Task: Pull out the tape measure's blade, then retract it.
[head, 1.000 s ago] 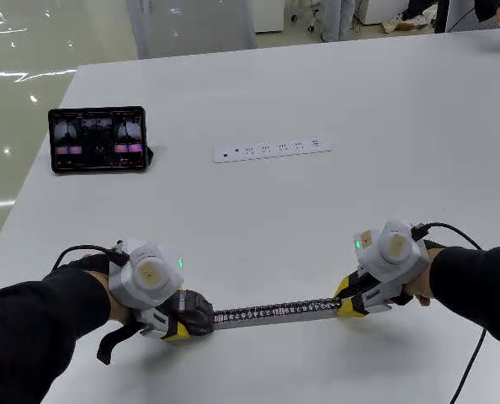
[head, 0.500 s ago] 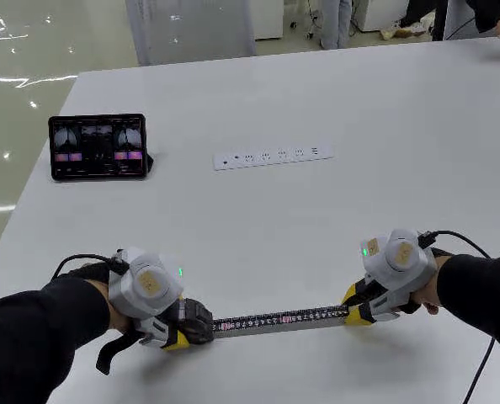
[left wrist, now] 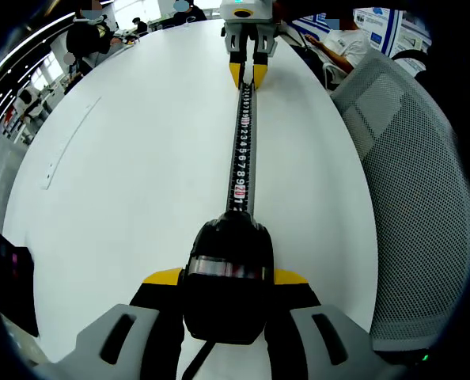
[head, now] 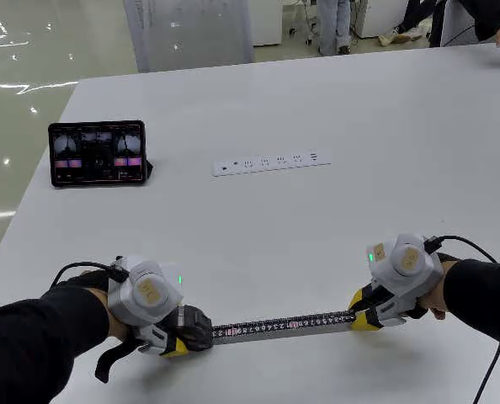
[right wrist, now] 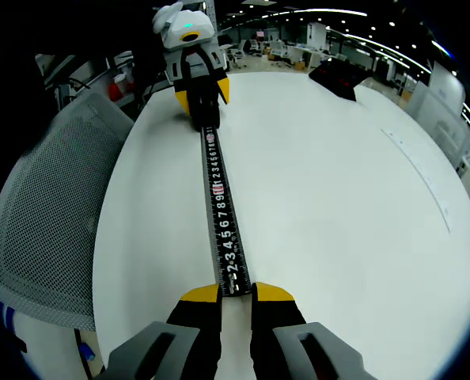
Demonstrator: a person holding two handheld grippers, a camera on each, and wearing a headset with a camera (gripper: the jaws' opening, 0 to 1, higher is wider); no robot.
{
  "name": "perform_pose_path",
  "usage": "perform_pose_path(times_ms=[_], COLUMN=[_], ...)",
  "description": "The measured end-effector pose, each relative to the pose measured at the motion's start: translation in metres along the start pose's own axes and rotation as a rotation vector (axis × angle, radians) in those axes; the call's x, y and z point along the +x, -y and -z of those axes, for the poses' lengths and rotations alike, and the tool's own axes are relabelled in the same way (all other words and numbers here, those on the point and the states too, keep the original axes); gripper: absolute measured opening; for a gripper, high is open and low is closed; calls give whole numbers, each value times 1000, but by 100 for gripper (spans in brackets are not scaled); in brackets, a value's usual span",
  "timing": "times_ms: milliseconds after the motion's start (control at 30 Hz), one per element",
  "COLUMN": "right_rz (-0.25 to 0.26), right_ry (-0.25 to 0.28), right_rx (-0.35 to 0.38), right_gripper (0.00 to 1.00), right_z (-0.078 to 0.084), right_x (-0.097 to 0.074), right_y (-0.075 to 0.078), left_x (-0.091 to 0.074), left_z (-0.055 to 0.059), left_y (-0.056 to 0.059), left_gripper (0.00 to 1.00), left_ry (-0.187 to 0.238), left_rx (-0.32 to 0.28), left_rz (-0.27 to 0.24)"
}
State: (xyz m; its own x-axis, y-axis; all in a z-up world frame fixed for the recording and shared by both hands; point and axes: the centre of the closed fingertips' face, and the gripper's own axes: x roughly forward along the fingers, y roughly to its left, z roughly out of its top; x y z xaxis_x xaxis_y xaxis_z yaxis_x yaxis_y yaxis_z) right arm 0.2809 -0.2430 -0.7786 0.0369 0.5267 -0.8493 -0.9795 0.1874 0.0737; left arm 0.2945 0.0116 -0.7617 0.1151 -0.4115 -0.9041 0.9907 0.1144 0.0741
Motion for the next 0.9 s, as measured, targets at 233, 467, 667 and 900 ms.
perform_pose_path(times_ms=[233, 467, 667, 900], right_rz=[-1, 2, 2, -3], right_ry=[-4, -8, -38, -80], right_rx=[1, 13, -40, -98], right_gripper=[10, 10, 11, 12], right_z=[0, -1, -2, -1], right_x=[1, 1, 2, 2], right_y=[0, 0, -2, -2], left_x=[0, 0, 0, -1], left_z=[0, 0, 0, 1], left_y=[0, -1, -2, -1], left_gripper=[34, 35, 35, 35], left_ry=[-1, -2, -12, -24], left_rx=[1, -10, 1, 14], left_rz=[-4, -6, 3, -9])
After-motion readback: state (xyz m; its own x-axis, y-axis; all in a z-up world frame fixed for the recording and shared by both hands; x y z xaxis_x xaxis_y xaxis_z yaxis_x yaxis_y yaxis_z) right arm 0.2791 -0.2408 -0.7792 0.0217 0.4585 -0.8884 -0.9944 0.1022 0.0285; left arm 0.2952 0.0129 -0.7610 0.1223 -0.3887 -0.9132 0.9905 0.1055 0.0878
